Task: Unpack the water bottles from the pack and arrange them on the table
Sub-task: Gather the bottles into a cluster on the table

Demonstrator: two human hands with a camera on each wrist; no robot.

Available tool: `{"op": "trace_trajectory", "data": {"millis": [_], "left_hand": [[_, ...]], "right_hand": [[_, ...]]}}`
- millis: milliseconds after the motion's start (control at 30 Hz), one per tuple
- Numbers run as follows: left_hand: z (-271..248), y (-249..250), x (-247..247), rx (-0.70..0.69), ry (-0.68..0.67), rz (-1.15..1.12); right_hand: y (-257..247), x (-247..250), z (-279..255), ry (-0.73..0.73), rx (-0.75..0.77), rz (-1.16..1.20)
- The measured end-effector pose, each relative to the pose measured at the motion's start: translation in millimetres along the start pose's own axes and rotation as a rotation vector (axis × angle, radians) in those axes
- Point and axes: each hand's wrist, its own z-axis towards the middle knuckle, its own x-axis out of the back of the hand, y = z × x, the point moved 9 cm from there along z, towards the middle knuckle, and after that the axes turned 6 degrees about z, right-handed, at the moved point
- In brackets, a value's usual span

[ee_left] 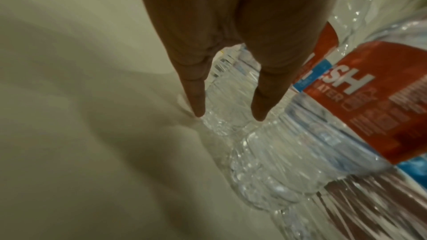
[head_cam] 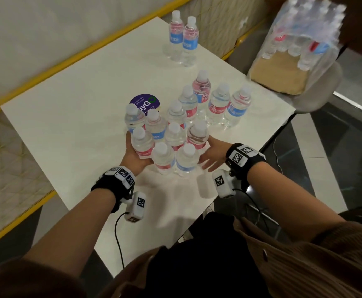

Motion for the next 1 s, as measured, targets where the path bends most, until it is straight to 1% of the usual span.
{"op": "trace_trajectory", "data": {"millis": [67, 133, 200, 300, 333, 367, 400, 433, 467, 500, 533, 567, 633, 667, 733, 800, 900, 1000], "left_hand": [[0.6, 0.8, -0.5, -0.012, -0.007, 0.002], [7.7, -5.3, 0.7, -0.02, -0.003, 0.01], [12.6, -12.0, 1.0, 0.012, 0.012, 0.022], [10.5, -8.5, 2.1, 0.067, 0.065, -0.003], [10.5, -7.1, 3.3, 0.061, 0.076, -0.005], [10.8, -6.9, 4.8, 0.07, 0.087, -0.011], [9.3, -2.8, 3.7, 0.08, 0.077, -0.01], [7.7, 2.0, 4.5, 0.098, 0.07, 0.016], [4.1, 11.0, 5.7, 0.118, 0.074, 0.061], [4.1, 14.3, 11.1, 0.121, 0.092, 0.119], [3.5, 20.4, 19.2, 0.122, 0.125, 0.169], [4.9, 27.7, 29.3, 0.121, 0.168, 0.198], [11.2, 47.1, 51.2, 0.117, 0.27, 0.241], [17.6, 58.2, 60.9, 0.102, 0.314, 0.247], [27.6, 87.4, 66.8, 0.057, 0.337, 0.26], [32.4, 115.5, 58.7, 0.012, 0.298, 0.345], [37.1, 153.1, 29.3, -0.049, 0.181, 0.544], [53.9, 171.5, -5.1, -0.054, 0.022, 0.767]], "right_hand": [[2.4, -8.0, 3.9, -0.02, 0.004, 0.097], [2.6, -11.5, 10.4, 0.003, 0.028, 0.145], [2.2, -16.5, 14.0, 0.022, 0.057, 0.149], [-0.9, -22.3, 12.9, -0.042, 0.049, 0.125], [-0.4, -16.2, 13.9, -0.044, 0.036, 0.129], [0.0, -0.7, 14.5, 0.029, 0.018, 0.199], [-0.4, 22.8, 10.4, 0.181, 0.007, 0.339], [4.2, 54.2, 4.2, 0.396, -0.001, 0.45], [8.1, 86.2, -3.6, 0.614, 0.02, 0.485], [9.1, 111.3, -13.4, 0.777, 0.052, 0.475], [7.0, 129.3, -22.1, 0.87, 0.09, 0.466], [3.1, 142.7, -27.9, 0.899, 0.132, 0.47], [-8.4, 157.1, -23.6, 0.843, 0.223, 0.484], [-17.9, 157.4, -20.8, 0.781, 0.273, 0.487], [-33.1, 151.4, -12.7, 0.662, 0.351, 0.497], [-39.2, 148.3, -6.0, 0.625, 0.401, 0.506], [-45.4, 146.0, -5.2, 0.605, 0.437, 0.448], [-46.4, 137.9, -0.2, 0.531, 0.396, 0.282]]}}
